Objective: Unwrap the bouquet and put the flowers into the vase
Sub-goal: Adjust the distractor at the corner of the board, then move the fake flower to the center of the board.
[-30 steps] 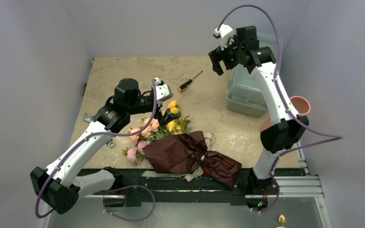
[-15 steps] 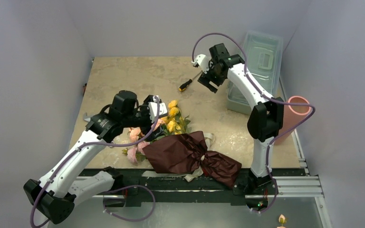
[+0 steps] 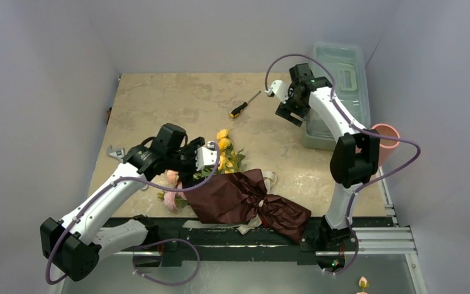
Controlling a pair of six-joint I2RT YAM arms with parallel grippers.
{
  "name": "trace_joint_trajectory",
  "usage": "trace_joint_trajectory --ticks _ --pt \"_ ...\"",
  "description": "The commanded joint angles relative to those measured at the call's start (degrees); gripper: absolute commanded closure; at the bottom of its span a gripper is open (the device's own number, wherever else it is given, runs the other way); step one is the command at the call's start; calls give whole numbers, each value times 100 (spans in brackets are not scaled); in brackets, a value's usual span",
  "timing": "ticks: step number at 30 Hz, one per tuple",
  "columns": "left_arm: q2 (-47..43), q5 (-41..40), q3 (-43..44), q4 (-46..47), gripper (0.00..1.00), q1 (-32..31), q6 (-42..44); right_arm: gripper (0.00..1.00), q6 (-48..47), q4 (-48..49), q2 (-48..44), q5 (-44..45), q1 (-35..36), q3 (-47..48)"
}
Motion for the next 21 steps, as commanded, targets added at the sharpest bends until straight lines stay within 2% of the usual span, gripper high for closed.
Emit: trace_joint_trajectory --ticks 1,7,11,16,21 --pt "11 -54 -222 -164 5 22 672 18 -393 -164 -314 299 -602 16" --pt "-79 -190 -617 -556 13 -154 1418 18 -302 -182 -322 285 -748 59" --pt "-315 -542 -1017 -624 18 -723 1458 18 -148 -379 -263 144 -768 288" --pt "-415 -1187 -1469 237 15 -1422 850 16 166 -1133 -338 -587 -722 1002" --pt "229 -1934 -1628 1335 16 -1553 542 16 452 -1393 -664 -1134 -612 1039"
